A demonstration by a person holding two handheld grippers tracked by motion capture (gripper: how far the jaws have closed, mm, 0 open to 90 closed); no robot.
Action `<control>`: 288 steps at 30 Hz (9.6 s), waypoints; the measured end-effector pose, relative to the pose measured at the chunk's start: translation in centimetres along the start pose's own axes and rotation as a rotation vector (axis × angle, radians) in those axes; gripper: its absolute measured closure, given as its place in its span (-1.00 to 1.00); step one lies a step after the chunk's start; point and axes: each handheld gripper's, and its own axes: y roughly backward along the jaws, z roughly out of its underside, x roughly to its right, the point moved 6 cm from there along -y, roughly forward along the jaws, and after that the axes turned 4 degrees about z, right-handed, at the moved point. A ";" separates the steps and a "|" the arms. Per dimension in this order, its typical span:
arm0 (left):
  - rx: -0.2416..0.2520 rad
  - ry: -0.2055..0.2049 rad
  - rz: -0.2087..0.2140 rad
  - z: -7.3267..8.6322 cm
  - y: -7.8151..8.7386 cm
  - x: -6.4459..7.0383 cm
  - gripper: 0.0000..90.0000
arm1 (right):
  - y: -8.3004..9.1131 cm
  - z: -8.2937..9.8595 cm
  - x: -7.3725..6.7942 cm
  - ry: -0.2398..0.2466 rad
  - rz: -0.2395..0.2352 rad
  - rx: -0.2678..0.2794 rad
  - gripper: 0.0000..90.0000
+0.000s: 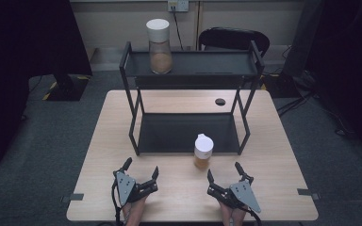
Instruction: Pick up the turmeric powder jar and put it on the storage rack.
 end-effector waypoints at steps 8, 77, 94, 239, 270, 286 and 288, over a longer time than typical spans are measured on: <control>0.000 0.000 -0.005 0.0 0.0 0.1 -0.98 | 0.1 -0.7 -0.1 -0.015 0.004 -0.042 -1.00; 0.000 -0.001 -0.007 0.0 0.0 0.1 -0.97 | -8.6 -3.9 -2.3 0.014 -0.101 -0.218 -0.34; 0.000 -0.001 -0.007 0.0 0.0 0.1 -0.97 | -7.7 -4.6 -2.3 0.022 -0.092 -0.188 -0.34; 0.000 -0.001 -0.010 0.0 0.0 0.1 -0.95 | -14.3 -28.0 -0.8 0.015 -0.139 0.131 -0.34; -0.001 -0.003 -0.009 0.0 0.0 0.1 -0.95 | -21.6 -30.7 -1.4 -0.009 -0.107 0.081 -0.34; -0.001 -0.003 -0.009 0.0 0.0 0.1 -0.95 | -22.9 -30.4 -1.1 -0.014 -0.090 0.054 -0.34; -0.001 -0.003 -0.009 0.0 0.0 0.1 -0.95 | -23.1 -30.3 -1.1 -0.007 -0.088 0.051 -0.34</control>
